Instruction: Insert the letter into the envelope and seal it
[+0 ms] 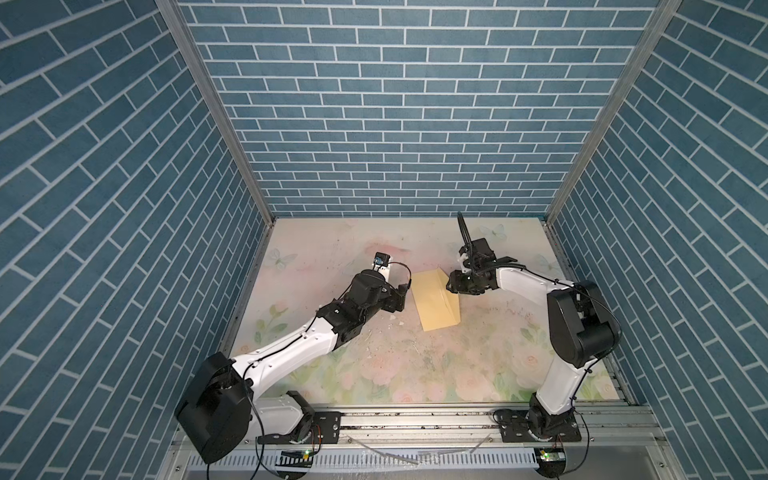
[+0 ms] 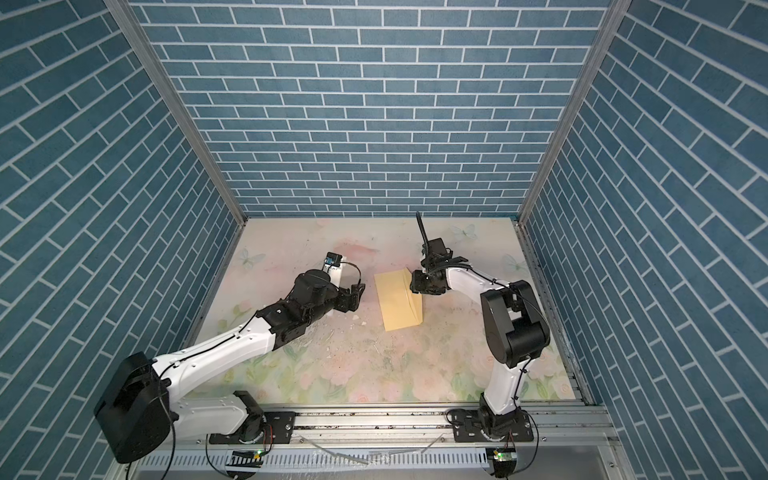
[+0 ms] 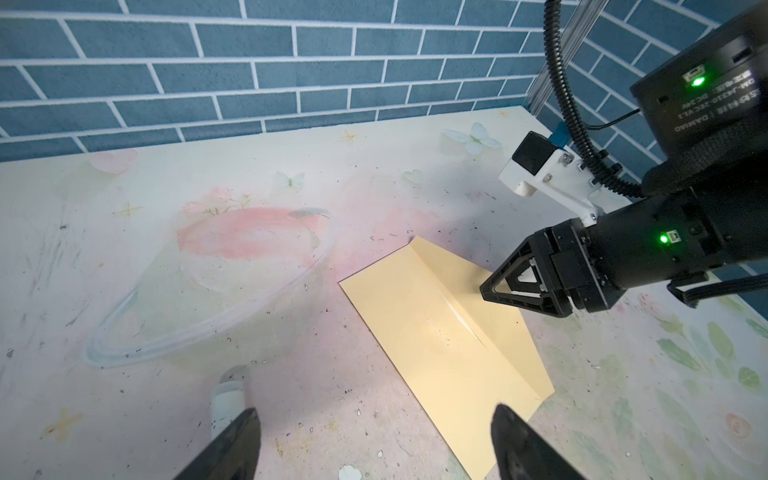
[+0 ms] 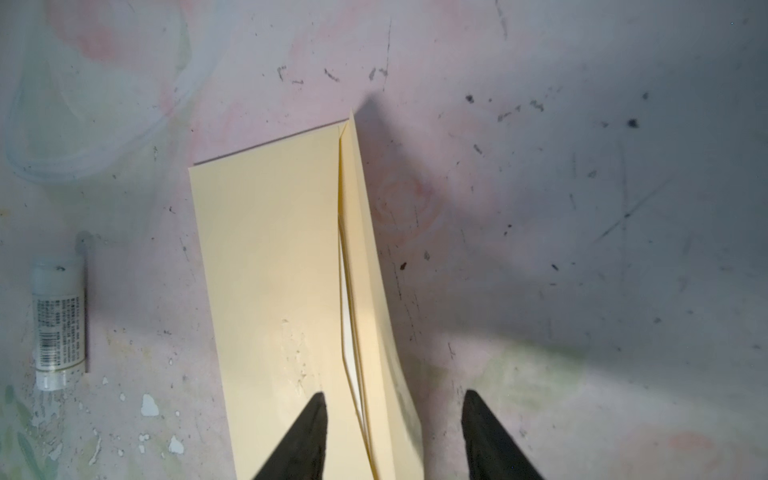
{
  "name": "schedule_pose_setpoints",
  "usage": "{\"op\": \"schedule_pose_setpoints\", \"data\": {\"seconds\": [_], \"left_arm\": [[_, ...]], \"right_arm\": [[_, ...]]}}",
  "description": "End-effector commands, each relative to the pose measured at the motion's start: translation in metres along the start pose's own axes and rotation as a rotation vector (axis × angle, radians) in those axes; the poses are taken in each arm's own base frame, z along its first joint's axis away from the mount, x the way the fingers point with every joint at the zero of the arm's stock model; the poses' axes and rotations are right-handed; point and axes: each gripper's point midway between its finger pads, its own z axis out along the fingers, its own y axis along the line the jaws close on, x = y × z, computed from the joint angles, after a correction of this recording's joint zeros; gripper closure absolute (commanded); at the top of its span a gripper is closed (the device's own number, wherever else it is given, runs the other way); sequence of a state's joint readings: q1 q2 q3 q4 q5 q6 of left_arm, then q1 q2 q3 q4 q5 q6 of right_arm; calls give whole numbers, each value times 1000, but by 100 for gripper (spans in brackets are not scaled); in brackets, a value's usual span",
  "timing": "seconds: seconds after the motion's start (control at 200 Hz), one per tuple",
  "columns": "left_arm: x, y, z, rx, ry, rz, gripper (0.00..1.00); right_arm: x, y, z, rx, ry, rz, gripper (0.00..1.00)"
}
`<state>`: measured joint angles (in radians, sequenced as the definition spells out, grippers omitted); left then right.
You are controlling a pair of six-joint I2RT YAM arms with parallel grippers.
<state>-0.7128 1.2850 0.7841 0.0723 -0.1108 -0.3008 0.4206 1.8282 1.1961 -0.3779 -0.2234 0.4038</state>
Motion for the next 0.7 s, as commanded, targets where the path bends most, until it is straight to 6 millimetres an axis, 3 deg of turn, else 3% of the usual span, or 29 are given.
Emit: {"op": "schedule_pose_setpoints", "data": {"seconds": [0.0,0.165,0.335,0.52,0.655,0.69], "left_arm": [[1,0,3,7,0,-3,13],[0,-2,3,21,-10,-3,14],[-3,-4,2,33,-30,-2,17],[-6,-8,4,54,-45,10,19],[-9,-15,5,85,-47,23,21],[-9,-16,6,89,-46,24,21]], "right_arm": [[-13,10,2,-35,-10,27,61],[-12,12,6,-63,-17,75,83],[-19,12,-6,-105,-111,192,100],[-30,2,-28,-186,-359,494,100],[-20,-15,-40,-213,-530,718,100],[-17,-14,-43,-219,-554,737,93]]}}
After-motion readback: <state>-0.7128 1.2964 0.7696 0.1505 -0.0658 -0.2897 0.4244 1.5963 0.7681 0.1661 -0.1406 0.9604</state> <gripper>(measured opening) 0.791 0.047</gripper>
